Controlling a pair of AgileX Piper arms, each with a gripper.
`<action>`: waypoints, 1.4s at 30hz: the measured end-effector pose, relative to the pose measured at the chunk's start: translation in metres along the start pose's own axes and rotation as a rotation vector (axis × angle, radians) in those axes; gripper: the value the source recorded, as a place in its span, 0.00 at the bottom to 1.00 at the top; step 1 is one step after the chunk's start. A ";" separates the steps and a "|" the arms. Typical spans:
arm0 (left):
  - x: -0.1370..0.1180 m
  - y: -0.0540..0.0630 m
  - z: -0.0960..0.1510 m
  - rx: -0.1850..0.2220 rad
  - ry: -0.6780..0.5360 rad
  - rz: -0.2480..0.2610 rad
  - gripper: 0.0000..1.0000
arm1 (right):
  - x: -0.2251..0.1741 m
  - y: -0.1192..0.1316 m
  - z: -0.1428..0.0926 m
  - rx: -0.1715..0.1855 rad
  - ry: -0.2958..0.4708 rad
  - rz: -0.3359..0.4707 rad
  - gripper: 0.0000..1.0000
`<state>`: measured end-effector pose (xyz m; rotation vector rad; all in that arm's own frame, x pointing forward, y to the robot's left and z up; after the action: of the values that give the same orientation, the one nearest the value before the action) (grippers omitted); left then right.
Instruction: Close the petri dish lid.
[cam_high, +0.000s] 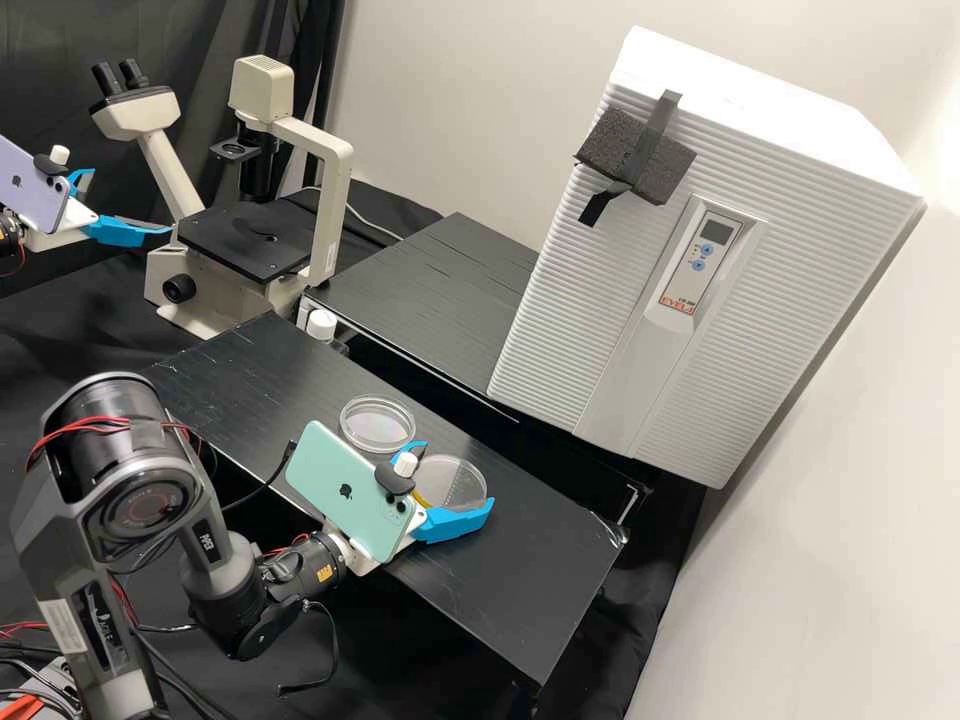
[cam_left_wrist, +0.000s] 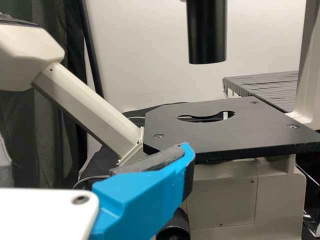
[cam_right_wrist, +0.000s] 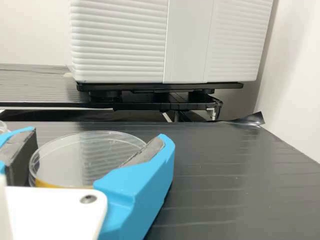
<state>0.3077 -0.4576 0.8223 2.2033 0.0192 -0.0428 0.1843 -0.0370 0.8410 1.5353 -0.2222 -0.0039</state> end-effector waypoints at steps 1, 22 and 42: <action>0.000 0.000 0.000 0.000 0.000 0.000 1.00 | 0.000 0.001 -0.001 0.004 0.002 0.002 0.00; 0.000 0.000 0.000 0.000 0.000 0.000 1.00 | -0.019 -0.005 -0.070 0.101 0.313 -0.005 0.00; 0.000 0.000 0.000 0.000 0.000 0.000 1.00 | 0.006 -0.036 -0.088 0.003 0.294 -0.074 0.00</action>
<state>0.3077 -0.4576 0.8223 2.2033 0.0192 -0.0428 0.2081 0.0477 0.8050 1.5261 0.0685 0.1625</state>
